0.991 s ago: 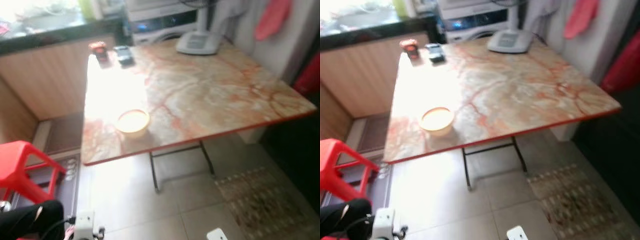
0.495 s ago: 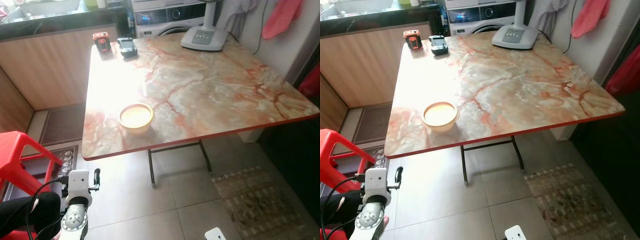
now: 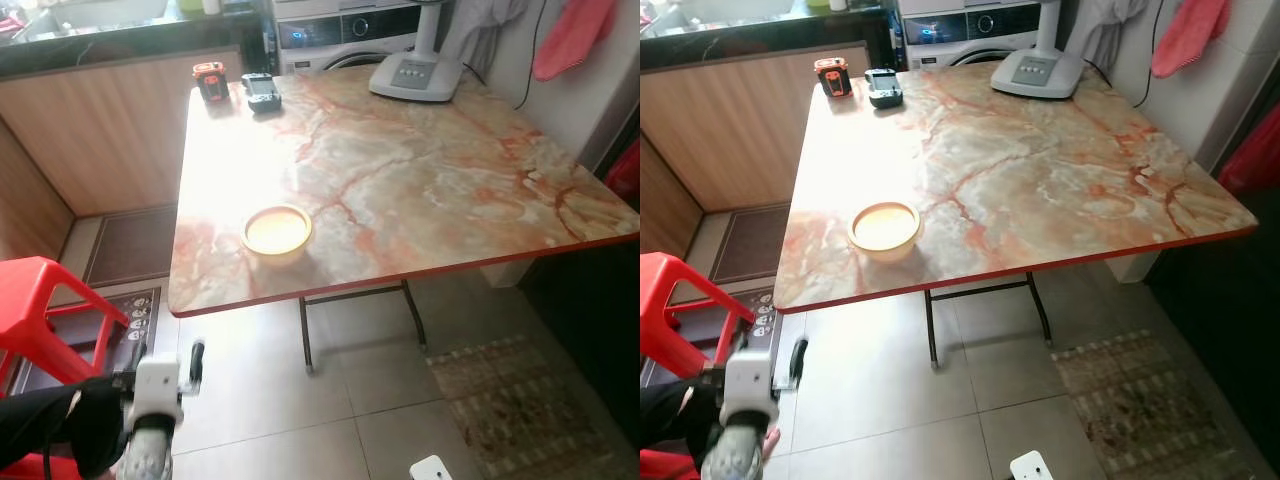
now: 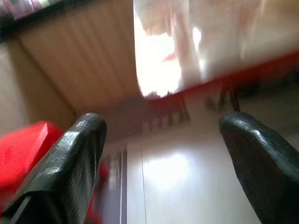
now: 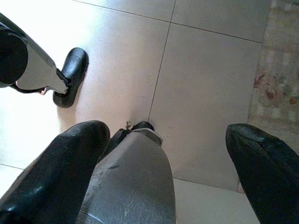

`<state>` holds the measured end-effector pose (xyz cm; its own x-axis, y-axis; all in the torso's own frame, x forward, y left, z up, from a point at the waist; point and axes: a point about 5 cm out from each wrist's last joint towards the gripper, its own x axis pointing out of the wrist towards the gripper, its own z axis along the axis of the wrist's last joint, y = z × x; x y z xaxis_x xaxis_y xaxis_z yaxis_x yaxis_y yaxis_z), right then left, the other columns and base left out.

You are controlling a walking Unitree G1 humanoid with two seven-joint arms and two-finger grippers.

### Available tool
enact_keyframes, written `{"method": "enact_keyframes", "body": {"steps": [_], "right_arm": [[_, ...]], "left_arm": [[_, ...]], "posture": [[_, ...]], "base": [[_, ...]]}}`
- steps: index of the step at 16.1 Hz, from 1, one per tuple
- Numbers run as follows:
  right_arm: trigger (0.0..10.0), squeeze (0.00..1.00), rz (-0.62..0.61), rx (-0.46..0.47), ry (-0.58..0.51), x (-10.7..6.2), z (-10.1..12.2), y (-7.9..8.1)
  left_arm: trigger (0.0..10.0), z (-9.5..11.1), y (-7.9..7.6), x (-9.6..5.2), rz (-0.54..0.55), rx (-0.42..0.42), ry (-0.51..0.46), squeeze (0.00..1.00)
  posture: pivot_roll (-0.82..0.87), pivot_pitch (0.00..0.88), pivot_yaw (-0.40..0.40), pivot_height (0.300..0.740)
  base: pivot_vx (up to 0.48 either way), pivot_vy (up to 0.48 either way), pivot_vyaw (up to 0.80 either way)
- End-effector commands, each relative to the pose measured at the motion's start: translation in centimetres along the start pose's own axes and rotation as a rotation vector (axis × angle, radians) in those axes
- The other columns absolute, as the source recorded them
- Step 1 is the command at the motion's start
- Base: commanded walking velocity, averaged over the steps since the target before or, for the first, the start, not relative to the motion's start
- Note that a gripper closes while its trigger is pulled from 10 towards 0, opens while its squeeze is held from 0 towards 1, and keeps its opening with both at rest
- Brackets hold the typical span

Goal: Restocking fridge

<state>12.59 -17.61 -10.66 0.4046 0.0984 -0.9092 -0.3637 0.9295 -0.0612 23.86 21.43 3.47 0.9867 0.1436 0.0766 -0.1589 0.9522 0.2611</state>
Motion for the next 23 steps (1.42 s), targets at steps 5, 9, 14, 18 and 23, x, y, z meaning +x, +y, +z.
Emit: {"method": "enact_keyframes", "body": {"steps": [5,9,14,18,23], "right_arm": [[10.0,0.0,0.017,0.0,0.07,-0.3,-1.9,0.4],[10.0,0.0,0.009,0.004,0.067,-0.2,-1.8,0.4],[10.0,0.0,0.007,0.018,0.062,-0.2,-1.7,0.3],[10.0,0.0,0.013,0.011,0.063,-0.2,-1.7,0.4],[10.0,0.0,0.019,0.01,0.06,-0.2,-1.6,0.6]], "left_arm": [[10.0,8.0,-1.8,4.0,-0.036,-0.036,-0.316,0.0],[10.0,10.4,-2.7,6.7,-0.046,-0.33,-0.288,0.0],[10.0,11.7,-3.5,7.9,-0.102,-0.491,-0.251,0.0],[10.0,11.3,-3.6,7.8,-0.131,-0.503,-0.23,0.0],[10.0,11.3,-3.7,7.9,-0.15,-0.497,-0.225,0.0]], "posture": [[0.06,0.067,0.046,0.74],[0.04,0.066,0.053,0.74],[0.03,0.068,0.052,0.74],[0.03,0.055,0.057,0.74],[0.02,0.039,0.066,0.74]], "base": [[0.0,0.0,0.0],[0.0,0.0,0.0],[0.0,0.0,0.0],[0.258,0.0,0.0],[0.367,0.0,0.0]]}}
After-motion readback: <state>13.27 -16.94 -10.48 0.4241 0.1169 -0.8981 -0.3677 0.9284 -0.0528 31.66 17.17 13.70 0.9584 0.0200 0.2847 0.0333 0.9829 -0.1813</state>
